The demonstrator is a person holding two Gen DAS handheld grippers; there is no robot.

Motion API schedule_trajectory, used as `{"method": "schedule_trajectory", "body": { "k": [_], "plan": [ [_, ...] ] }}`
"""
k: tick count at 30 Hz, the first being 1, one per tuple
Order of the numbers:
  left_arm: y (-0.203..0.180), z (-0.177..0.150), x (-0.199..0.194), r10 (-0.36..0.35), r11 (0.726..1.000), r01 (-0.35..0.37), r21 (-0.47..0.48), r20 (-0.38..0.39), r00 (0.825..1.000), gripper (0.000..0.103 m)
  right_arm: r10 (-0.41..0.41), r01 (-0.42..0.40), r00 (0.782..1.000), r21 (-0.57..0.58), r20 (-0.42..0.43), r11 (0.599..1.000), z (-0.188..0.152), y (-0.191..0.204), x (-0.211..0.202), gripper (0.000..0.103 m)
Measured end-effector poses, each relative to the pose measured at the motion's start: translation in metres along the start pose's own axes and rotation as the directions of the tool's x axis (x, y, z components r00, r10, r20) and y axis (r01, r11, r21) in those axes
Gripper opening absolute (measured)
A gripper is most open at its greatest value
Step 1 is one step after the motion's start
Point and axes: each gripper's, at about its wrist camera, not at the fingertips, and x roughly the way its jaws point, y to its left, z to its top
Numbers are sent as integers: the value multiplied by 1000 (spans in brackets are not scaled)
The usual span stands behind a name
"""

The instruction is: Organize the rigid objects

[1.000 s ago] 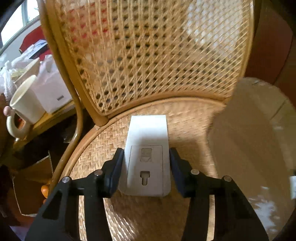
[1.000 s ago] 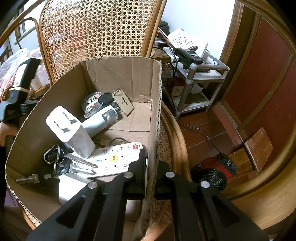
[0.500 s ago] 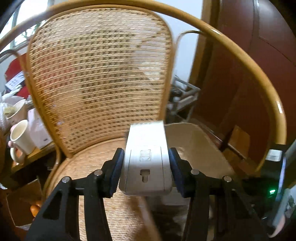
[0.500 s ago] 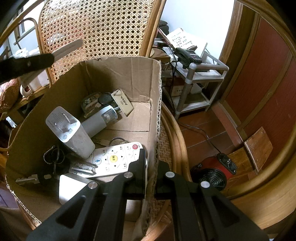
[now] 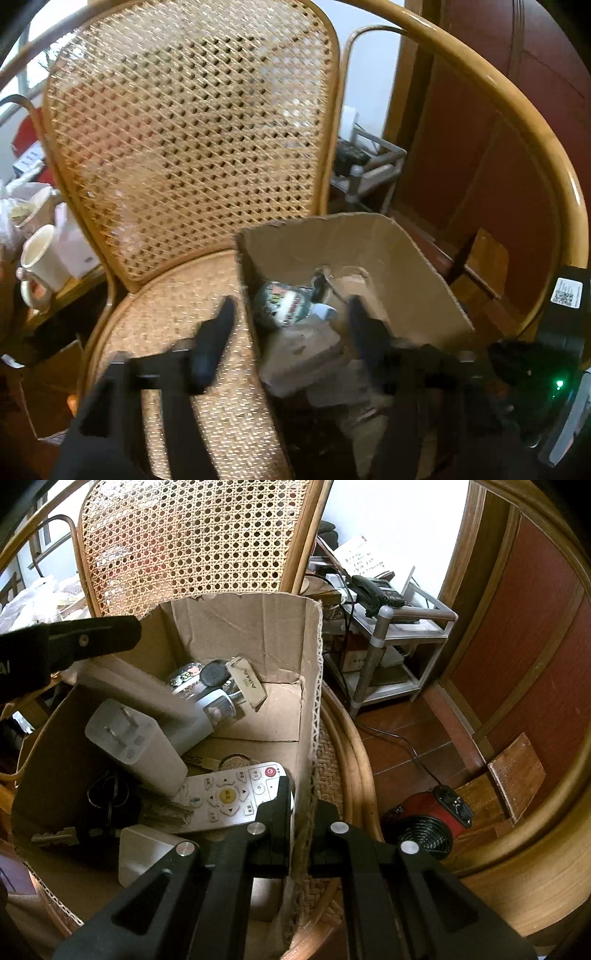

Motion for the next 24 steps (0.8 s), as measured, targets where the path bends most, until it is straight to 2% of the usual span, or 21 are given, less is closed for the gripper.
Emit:
{"method": "schedule_trajectory", "body": {
  "k": [1, 2, 4, 8, 10, 12, 15, 21, 24],
  "plan": [
    [1, 0, -5, 15, 1000, -15, -4, 27, 1000, 87, -1, 1, 1000, -2, -2, 1000, 0, 1, 0, 9],
    [2, -2, -12, 31, 1000, -30, -8, 62, 998, 90, 0, 0, 1000, -3, -3, 1000, 0, 1, 0, 11],
    [6, -4, -18, 49, 999, -48, -16, 83, 995, 93, 1, -1, 1000, -4, 0, 1000, 0, 1, -1, 18],
    [16, -11, -38, 93, 994, -87, -62, 110, 990, 96, 10, -10, 1000, -32, 16, 999, 1, 5, -5, 20],
    [20, -16, -50, 112, 991, -103, -81, 127, 986, 98, 16, -15, 1000, -43, 24, 999, 1, 6, -9, 27],
    [24, -21, -65, 134, 988, -121, -95, 155, 979, 100, 44, -43, 998, -43, 41, 998, 0, 7, -18, 47],
    [27, -31, -88, 177, 982, -158, -106, 202, 963, 103, 67, -63, 992, -41, 106, 997, -1, 9, -40, 67],
    [34, -50, -128, 221, 973, -199, -115, 235, 946, 103, 96, -94, 964, -21, 246, 995, -13, 8, -89, 94],
    [34, -59, -146, 236, 971, -216, -107, 258, 937, 103, 109, -115, 945, 0, 309, 993, -23, 7, -109, 102]
  ]
}}
